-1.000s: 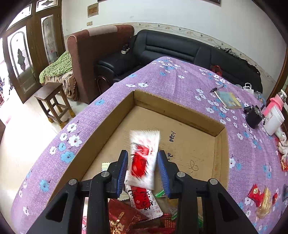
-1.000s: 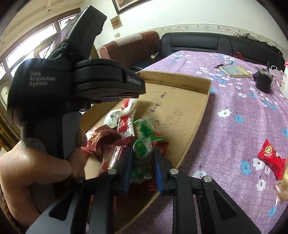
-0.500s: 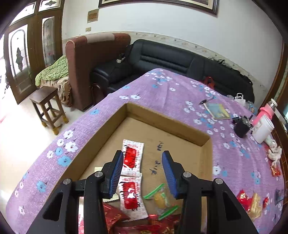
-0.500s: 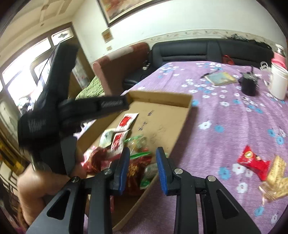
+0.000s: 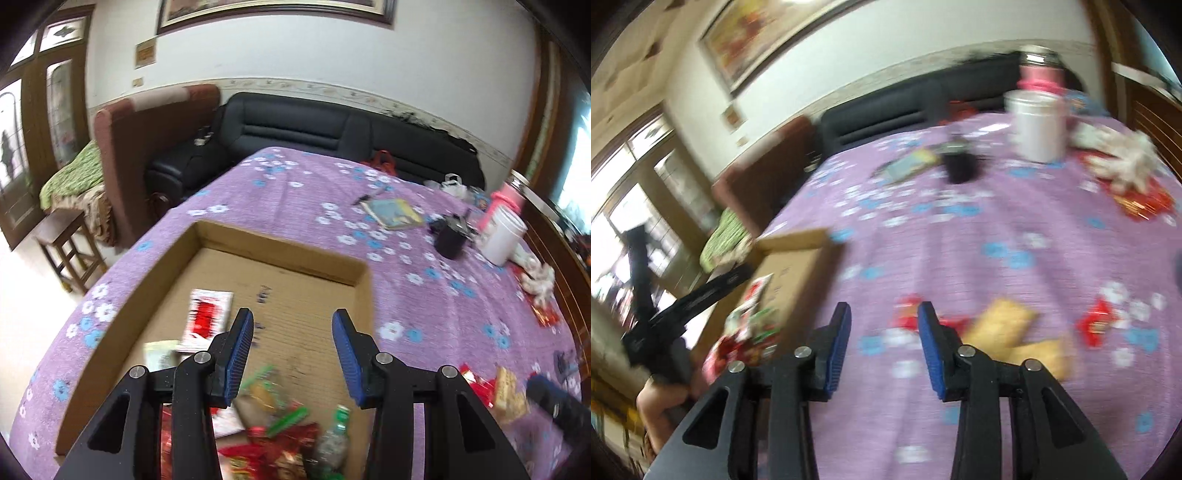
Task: Organize snacks
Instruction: 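Grasp a yellow cake bar with the right gripper while the left grasps the red gold-label candy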
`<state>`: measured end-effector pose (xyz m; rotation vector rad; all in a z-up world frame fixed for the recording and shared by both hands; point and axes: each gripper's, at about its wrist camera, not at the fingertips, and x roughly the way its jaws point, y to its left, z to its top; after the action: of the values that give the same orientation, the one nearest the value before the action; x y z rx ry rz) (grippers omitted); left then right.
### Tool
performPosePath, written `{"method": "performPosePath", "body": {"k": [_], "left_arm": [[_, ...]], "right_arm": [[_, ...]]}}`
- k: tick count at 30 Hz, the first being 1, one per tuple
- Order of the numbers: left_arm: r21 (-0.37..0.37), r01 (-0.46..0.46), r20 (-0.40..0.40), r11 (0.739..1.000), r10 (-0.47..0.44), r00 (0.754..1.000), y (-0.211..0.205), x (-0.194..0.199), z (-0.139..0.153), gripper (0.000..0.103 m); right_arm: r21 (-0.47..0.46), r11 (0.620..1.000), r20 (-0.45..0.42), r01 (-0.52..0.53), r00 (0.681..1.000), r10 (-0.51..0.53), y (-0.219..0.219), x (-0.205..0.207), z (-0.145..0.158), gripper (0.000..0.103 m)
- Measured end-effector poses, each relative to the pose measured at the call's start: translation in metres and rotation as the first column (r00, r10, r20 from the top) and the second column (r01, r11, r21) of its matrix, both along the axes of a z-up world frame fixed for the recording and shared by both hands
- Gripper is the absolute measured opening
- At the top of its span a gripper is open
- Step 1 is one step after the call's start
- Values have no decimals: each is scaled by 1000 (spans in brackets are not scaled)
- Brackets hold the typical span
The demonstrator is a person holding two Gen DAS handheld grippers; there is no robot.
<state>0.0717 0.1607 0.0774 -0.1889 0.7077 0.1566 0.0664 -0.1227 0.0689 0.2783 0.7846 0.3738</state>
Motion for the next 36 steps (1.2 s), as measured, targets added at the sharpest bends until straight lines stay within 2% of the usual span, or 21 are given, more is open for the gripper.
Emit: {"method": "performPosePath", "body": {"k": [3, 6, 8, 12, 15, 17, 19, 22, 23, 24, 26, 30, 36], "left_arm": [[11, 96, 18, 995, -96, 995, -24, -4, 2, 47], [38, 167, 25, 985, -169, 985, -46, -7, 3, 47], [58, 190, 21, 980, -192, 981, -56, -9, 3, 47], [50, 221, -1, 974, -221, 975, -66, -8, -1, 47], [54, 221, -6, 974, -221, 975, -67, -8, -2, 47], [48, 222, -4, 974, -222, 975, -66, -8, -2, 47], [43, 219, 0, 975, -219, 976, -65, -9, -1, 47], [43, 220, -1, 975, -220, 975, -65, -10, -1, 47], [43, 221, -1, 974, -221, 975, -65, -10, -1, 47], [45, 223, -2, 974, -224, 975, -65, -10, -1, 47], [49, 226, -4, 973, -226, 974, -66, -10, -2, 47], [49, 236, -6, 971, -236, 972, -69, -10, -3, 47], [9, 286, -20, 958, -286, 958, -75, -7, -7, 47]], "right_arm": [[51, 994, -71, 99, 993, -95, -34, 12, -22, 37], [99, 986, -185, 133, 976, -113, -49, 24, -50, 37], [99, 987, -186, 128, 977, -108, -50, 27, -54, 37], [2, 995, -154, 99, 983, -98, -31, 27, -53, 48], [-131, 989, -118, 68, 989, -84, -6, 27, -56, 50], [-176, 984, -110, 34, 992, -54, 6, 25, -59, 52], [-249, 969, -78, 2, 997, -22, 23, 24, -62, 59], [-374, 927, -43, -16, 999, 0, 43, 23, -66, 61], [-373, 928, -38, -16, 999, 2, 43, 22, -66, 55], [-358, 933, -42, -21, 999, 7, 41, 22, -66, 42], [-372, 928, -44, -12, 999, -5, 37, 21, -64, 36], [-309, 951, -53, -21, 999, 5, 25, 17, -60, 34], [-215, 976, 28, 44, 999, -39, -5, 12, -36, 33]]}}
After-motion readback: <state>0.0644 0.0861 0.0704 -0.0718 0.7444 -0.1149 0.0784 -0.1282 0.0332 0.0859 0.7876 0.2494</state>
